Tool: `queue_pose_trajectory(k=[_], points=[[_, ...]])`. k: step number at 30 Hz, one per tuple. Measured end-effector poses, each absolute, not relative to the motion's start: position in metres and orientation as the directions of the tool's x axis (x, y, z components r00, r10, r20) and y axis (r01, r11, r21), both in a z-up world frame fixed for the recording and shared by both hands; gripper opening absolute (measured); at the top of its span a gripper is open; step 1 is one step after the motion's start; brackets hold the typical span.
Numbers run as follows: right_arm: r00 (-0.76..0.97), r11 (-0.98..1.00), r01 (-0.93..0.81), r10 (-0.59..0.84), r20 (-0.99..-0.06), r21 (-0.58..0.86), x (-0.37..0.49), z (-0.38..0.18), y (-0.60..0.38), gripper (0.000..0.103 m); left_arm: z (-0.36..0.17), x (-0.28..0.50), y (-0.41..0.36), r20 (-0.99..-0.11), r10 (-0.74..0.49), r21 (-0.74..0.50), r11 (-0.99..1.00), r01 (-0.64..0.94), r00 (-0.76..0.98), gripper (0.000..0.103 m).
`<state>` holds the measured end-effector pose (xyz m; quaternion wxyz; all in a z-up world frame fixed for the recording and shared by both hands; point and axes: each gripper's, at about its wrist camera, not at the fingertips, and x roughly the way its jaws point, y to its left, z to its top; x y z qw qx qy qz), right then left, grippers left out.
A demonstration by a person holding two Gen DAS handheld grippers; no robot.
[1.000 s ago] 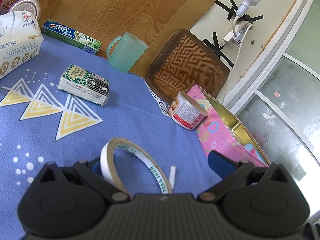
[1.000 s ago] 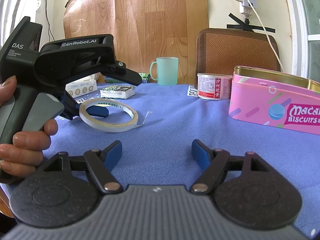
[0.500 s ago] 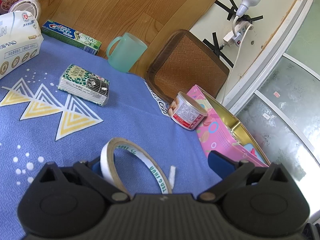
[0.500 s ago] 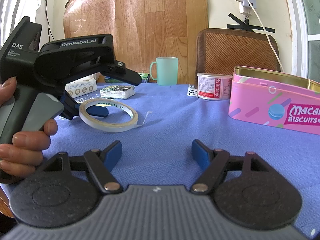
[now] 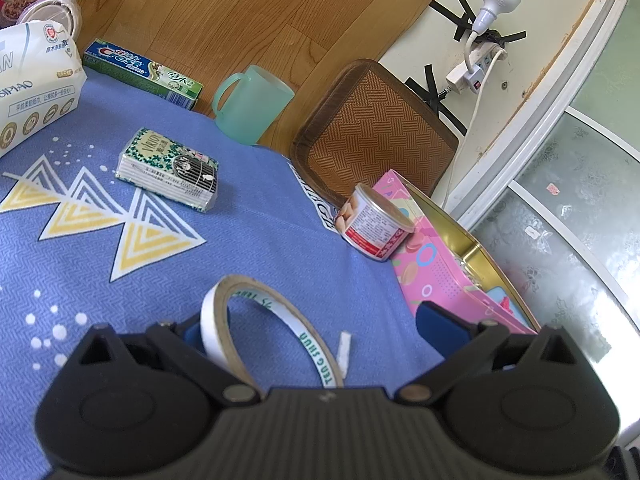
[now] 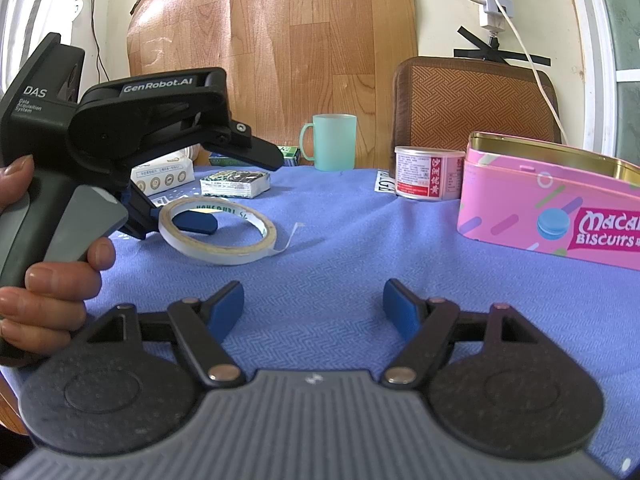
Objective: Organize soft objects
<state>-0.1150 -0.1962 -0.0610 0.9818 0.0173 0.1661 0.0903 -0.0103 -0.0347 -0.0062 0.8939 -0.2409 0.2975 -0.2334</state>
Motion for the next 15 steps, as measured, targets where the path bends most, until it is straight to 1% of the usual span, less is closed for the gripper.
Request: queue_pose_trajectory(k=[11, 15], points=[[0.927, 0.983, -0.172, 0.183, -0.326, 0.063, -0.1151, -0.0607, -0.1965, 0.079, -0.0066, -0.0092, -0.0358, -0.425, -0.559, -0.562, 0.779, 0.277, 0.712, 0.103], [0.904, 0.981, -0.183, 0.192, -0.381, 0.062, -0.1105, -0.0523, -0.1976, 0.079, -0.0024, -0.0091, -0.0379, -0.445, -0.561, -0.547, 0.787, 0.284, 0.698, 0.103]])
